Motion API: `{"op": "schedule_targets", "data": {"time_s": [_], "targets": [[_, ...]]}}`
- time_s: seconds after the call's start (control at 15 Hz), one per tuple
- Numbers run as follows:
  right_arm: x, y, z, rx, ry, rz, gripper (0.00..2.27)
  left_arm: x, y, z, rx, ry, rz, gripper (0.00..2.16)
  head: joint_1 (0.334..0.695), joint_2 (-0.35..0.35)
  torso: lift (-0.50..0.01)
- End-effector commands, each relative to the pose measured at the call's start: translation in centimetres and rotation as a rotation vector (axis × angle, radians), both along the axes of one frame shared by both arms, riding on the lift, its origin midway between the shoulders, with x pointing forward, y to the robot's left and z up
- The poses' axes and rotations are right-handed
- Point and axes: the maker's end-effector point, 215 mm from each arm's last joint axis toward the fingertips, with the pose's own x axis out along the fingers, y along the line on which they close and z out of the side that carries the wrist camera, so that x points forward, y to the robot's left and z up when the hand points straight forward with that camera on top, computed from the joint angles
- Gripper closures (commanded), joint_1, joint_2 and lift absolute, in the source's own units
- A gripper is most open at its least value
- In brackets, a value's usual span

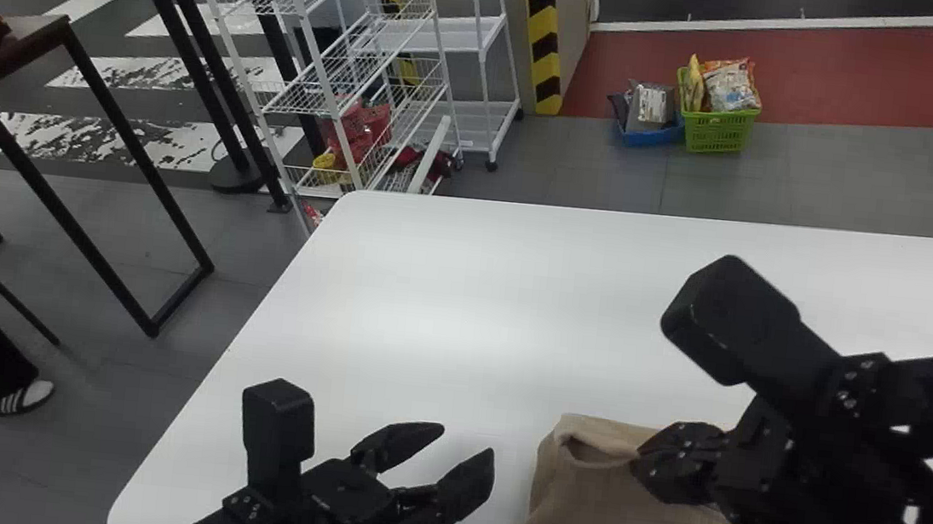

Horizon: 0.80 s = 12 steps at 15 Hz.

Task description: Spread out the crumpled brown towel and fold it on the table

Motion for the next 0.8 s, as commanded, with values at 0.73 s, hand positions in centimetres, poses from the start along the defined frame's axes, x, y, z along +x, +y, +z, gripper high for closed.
{"op": "schedule_targets", "data": {"time_s": [0.73], "targets": [[-9.8,-0.2,-5.9,-0.091,0.119,0.068,1.22,0.9,0.9,-0.9,0.014,-0.029,0.042,0.46,0.695,0.350,-0.127]]}}
